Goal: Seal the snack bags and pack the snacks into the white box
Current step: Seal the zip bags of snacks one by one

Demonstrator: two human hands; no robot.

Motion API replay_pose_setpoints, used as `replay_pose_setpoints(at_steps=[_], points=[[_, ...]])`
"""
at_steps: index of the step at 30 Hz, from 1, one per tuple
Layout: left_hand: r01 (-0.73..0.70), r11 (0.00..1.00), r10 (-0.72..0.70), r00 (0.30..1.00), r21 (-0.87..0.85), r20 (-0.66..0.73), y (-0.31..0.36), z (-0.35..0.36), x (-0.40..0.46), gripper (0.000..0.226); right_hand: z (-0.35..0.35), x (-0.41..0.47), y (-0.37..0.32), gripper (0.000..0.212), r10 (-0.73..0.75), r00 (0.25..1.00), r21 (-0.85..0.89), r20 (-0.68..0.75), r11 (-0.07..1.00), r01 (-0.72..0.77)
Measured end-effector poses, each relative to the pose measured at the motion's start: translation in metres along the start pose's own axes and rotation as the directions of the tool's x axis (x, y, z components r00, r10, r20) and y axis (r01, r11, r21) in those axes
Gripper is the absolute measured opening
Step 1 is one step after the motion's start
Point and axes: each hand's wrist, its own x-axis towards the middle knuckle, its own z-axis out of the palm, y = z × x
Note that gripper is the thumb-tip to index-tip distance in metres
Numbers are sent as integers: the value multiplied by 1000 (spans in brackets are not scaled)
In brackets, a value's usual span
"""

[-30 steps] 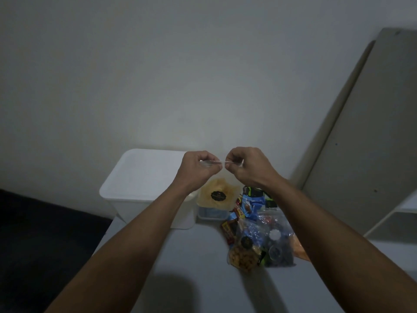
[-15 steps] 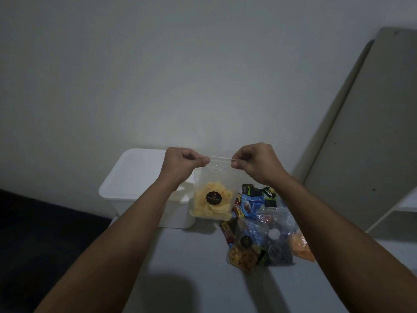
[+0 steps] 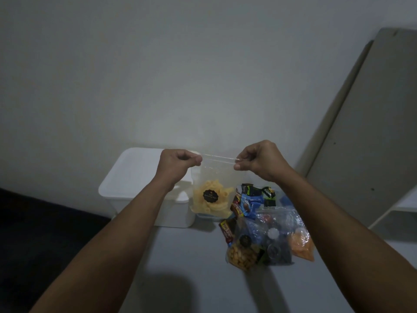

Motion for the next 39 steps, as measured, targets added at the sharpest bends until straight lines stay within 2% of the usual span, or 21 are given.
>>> replay_pose_setpoints(at_steps=[4,11,14,15,17,19,21,23,24,29,34,39], points=[[19,1000,-19,999,-3,41,-2,0,-2,11,-2,1,3,13,19,1000,44,11,999,-19],[99,992,-98,995,-83,18,-2,6,0,10,-6,6,3,8,31,998,103,52,994,-37],[97,994,-96,995,-59,12,2,7,4,7,-5,8,2,12,46,998,119,39,992,-50],[78,996,-79,997,-36,-24,3,9,6,9,-3,8,2,12,47,999,117,23,992,-50],[51,997,-40,983,56,-181,5,16,6,24,3,8,3,11,40,999,114,-30,993,-36],[101,986,-55,948,132,-314,9,26,0,31,12,5,4,10,20,996,99,-82,995,-12],[211,977,-202,955,23,-216,15,36,-6,37,23,0,5,11,-13,991,70,-129,997,22],[368,919,-375,927,-141,-28,21,43,-12,30,30,-5,5,12,-47,987,50,-157,997,56],[411,894,-413,910,-179,29,22,45,-14,25,33,-7,5,13,-58,984,53,-169,996,68],[422,857,-414,905,-295,95,18,49,-13,11,35,-13,5,13,-36,983,137,-180,989,61],[408,867,-391,913,-286,116,18,49,-15,9,31,-14,4,22,70,995,263,-73,964,-48],[389,897,-368,920,-212,132,17,50,-19,7,32,-10,4,17,150,988,285,-25,949,-137]])
